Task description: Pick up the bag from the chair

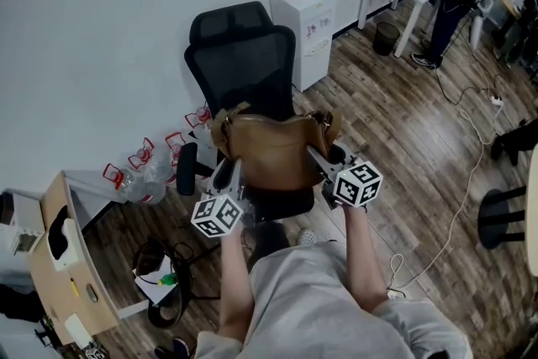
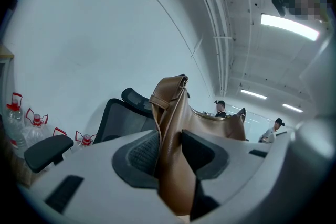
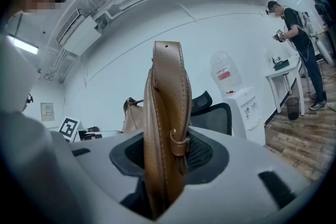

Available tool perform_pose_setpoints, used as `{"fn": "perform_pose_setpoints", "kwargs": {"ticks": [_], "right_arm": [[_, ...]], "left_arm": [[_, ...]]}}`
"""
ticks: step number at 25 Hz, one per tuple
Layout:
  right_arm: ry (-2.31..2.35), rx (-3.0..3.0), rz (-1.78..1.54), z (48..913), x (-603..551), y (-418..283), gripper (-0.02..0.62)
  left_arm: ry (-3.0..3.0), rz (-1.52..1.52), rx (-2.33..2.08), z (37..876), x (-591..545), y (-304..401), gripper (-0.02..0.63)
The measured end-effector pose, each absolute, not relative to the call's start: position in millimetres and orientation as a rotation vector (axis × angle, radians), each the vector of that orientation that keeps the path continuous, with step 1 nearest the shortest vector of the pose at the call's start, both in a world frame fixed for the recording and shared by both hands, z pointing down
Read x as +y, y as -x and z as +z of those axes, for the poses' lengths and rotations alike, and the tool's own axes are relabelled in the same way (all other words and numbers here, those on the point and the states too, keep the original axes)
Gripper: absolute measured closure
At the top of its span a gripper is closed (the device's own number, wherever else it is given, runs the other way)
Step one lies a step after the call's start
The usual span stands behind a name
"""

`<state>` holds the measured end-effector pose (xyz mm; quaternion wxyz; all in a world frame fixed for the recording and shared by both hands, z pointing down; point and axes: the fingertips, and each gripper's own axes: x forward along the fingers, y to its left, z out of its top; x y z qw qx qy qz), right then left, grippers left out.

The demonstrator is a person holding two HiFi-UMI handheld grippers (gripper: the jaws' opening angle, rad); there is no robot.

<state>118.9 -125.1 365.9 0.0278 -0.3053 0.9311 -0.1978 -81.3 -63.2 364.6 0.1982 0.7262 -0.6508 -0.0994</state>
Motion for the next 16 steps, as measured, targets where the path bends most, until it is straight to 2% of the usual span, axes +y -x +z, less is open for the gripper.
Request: {"fn": "perform_pose_setpoints", "kwargs": {"ticks": [16], "right_arm": [[0.92, 2.856, -0.639, 366.9, -123.1, -123.4, 0.437]], "left_arm": [[-2.042, -0.234, -1.829, 363.7, -63.4, 77.0, 0.474]]}}
